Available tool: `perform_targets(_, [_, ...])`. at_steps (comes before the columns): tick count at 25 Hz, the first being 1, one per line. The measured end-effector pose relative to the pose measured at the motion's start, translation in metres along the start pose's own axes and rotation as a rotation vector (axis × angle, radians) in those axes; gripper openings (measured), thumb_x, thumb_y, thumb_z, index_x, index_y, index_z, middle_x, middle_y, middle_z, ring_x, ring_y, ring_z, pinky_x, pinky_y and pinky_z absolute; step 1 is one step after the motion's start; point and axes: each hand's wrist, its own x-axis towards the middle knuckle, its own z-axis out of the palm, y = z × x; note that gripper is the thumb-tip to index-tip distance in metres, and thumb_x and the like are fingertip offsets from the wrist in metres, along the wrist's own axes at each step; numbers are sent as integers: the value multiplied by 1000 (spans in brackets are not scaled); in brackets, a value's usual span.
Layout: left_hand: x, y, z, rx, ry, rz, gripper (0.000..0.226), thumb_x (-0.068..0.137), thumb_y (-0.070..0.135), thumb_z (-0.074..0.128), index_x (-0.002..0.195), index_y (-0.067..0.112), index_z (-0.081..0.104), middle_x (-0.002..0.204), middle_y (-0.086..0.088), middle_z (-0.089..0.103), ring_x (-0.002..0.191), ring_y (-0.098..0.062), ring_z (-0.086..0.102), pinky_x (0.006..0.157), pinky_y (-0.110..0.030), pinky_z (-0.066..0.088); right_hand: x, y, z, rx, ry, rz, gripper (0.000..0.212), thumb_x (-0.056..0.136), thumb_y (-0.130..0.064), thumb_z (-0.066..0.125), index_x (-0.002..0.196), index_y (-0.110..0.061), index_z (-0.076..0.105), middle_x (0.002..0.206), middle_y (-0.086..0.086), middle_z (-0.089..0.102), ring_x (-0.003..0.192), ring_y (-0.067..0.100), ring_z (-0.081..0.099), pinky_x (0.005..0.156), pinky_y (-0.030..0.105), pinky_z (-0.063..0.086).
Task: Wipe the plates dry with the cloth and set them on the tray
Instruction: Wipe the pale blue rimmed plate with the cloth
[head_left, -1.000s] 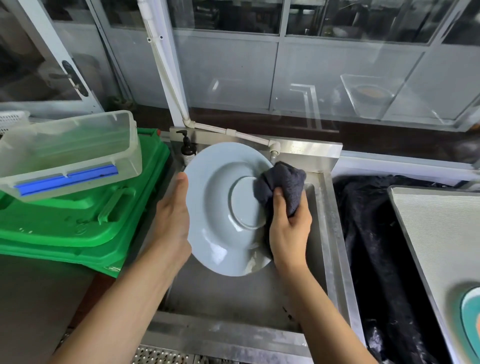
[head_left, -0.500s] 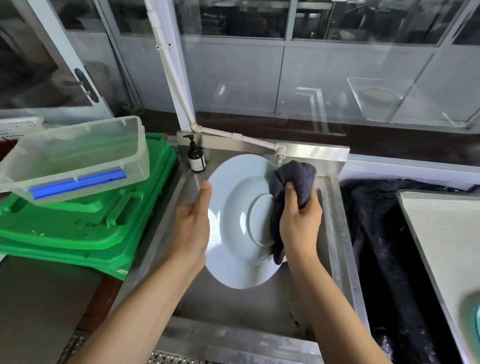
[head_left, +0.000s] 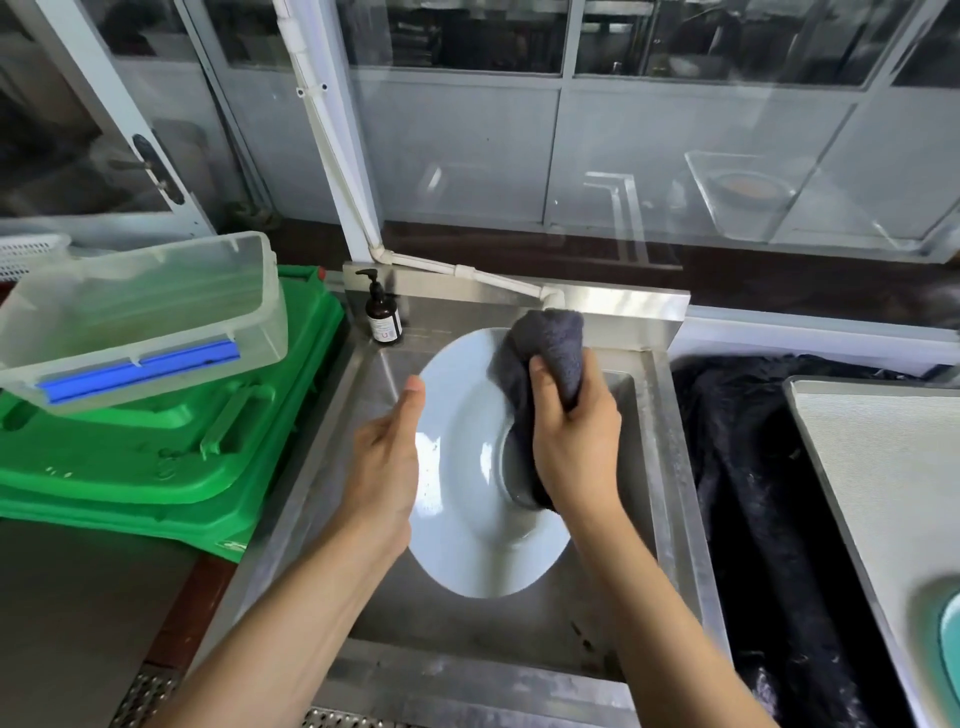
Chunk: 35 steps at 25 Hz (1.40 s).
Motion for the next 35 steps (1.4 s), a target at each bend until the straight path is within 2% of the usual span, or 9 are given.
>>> perform_targets(5, [-1, 3, 9, 2, 64, -38, 42, 98, 48, 57, 59, 44, 74, 59, 12, 71, 78, -18, 71, 70, -33, 52, -43, 14, 10, -167, -221, -598, 38, 97, -27, 57, 134, -17, 57, 130, -4, 60, 125, 17, 55, 111, 33, 40])
perform_targets(7, [-3, 1, 6, 6, 53, -59, 34, 90, 62, 60, 68, 41, 73, 69, 18, 72, 81, -6, 71, 72, -32, 52, -35, 24, 1, -73, -58, -363, 34, 96, -26, 55, 129, -23, 59, 124, -11, 62, 117, 10, 59, 105, 31, 45])
perform_targets(11, [1, 3, -1, -54, 0, -94, 55, 71, 78, 62, 74, 24, 70, 91, -8, 71, 90, -29, 67, 83, -43, 51, -35, 44, -14, 64, 197, 22, 13, 101, -19, 56, 107, -30, 57, 99, -8, 67, 94, 4, 63, 89, 44, 50])
perform_targets(14, [2, 6, 8, -39, 42, -48, 54, 80, 72, 60, 62, 22, 63, 79, -10, 59, 76, -23, 56, 74, -38, 42, -67, 40, 6, 100, 80, -139, 39, 99, -19, 54, 137, -24, 54, 133, -3, 63, 125, 15, 59, 107, 44, 45])
perform_targets(17, [7, 2, 10, -101, 58, -34, 51, 93, 56, 61, 64, 15, 72, 78, -7, 73, 71, -24, 69, 68, -31, 53, -91, 40, 19, -25, -124, -533, 46, 105, -24, 48, 151, -22, 45, 157, -5, 45, 148, 21, 40, 125, 45, 25])
perform_targets(22, [16, -1, 8, 21, 136, -74, 65, 82, 76, 53, 112, 20, 70, 109, -5, 74, 96, -26, 70, 81, -39, 56, -114, 84, 1, -204, -270, -728, 51, 99, -2, 55, 149, -12, 48, 158, 0, 42, 148, 25, 41, 124, 51, 25])
perform_targets(26, [24, 1, 8, -82, 132, -73, 48, 90, 66, 55, 120, 29, 66, 96, 14, 77, 75, -5, 73, 49, -22, 55, -128, 117, -17, -100, -224, -400, 69, 91, 5, 66, 150, -25, 46, 156, -8, 44, 146, 16, 43, 123, 39, 30])
perform_targets(30, [19, -8, 13, 23, 125, -52, 58, 74, 81, 56, 113, 40, 70, 89, 20, 76, 81, -9, 74, 57, -30, 58, -112, 124, -34, 63, -34, 178, 36, 101, -19, 59, 136, -30, 57, 126, -13, 65, 119, 0, 61, 100, 18, 45])
perform_targets(35, [-9, -42, 33, 205, 87, -133, 47, 67, 88, 52, 74, 46, 71, 64, 22, 70, 74, -17, 69, 62, -34, 52, -75, 155, -86, -270, -173, 268, 22, 106, -35, 51, 127, -28, 49, 108, -2, 69, 95, 19, 65, 79, 39, 52])
